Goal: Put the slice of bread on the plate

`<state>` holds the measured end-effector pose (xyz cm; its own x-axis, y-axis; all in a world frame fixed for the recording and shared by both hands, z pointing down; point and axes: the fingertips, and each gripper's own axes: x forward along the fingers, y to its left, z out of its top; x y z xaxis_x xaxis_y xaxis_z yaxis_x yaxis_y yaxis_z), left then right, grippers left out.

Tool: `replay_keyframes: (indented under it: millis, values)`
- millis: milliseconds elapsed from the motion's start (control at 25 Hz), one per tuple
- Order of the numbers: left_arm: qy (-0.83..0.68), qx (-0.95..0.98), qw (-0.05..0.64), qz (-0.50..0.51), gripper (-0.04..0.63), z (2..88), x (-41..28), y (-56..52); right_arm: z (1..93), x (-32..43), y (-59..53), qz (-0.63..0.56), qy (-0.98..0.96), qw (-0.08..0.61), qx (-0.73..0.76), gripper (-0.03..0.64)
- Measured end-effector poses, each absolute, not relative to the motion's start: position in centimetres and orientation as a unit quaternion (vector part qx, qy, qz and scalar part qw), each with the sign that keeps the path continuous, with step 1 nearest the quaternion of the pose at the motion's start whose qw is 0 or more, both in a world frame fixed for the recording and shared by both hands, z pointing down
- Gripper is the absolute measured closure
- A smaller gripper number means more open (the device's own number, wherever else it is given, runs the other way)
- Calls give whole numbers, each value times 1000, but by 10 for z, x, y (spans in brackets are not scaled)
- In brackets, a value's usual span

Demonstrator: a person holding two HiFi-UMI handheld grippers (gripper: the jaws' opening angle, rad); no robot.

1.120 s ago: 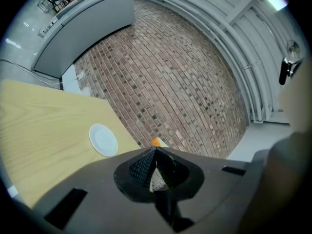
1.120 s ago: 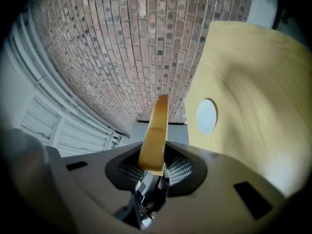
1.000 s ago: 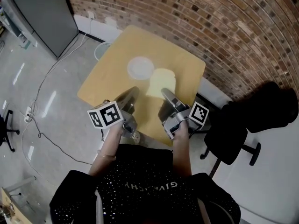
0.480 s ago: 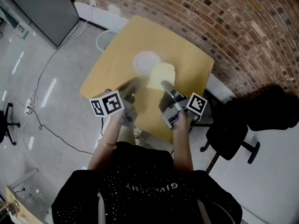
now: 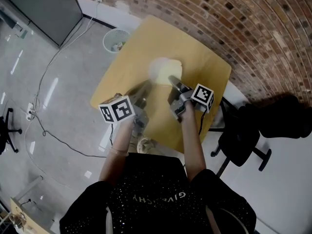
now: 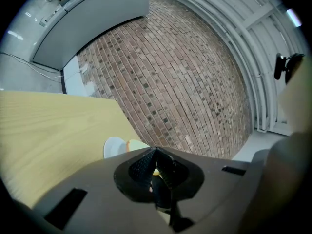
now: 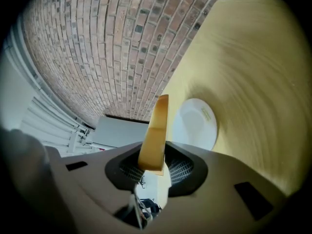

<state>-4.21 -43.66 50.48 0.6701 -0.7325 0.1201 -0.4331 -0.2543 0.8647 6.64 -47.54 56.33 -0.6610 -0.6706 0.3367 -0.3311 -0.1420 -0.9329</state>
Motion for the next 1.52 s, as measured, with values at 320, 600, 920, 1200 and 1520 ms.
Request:
replay_keyframes:
  millis: [320, 600, 920, 1200, 1520]
  values:
    - [-384, 765, 495, -153, 584, 519, -69, -451, 587, 42, -504, -645, 639, 92, -409, 520]
    - [-382, 755, 506, -165, 584, 522, -73, -456, 600, 41, -505, -643, 632, 67, -428, 520]
    - [-369, 756, 515, -165, 584, 522, -63, -451, 607, 44, -507, -603, 648, 0, -466, 286]
    - [-373, 763, 503, -161, 584, 515, -58, -452, 597, 54, -504, -504, 689, -63, -518, 86]
    - [-372, 772, 492, -152, 584, 506, -50, -444, 599, 96, -481, -450, 681, -120, -565, 52]
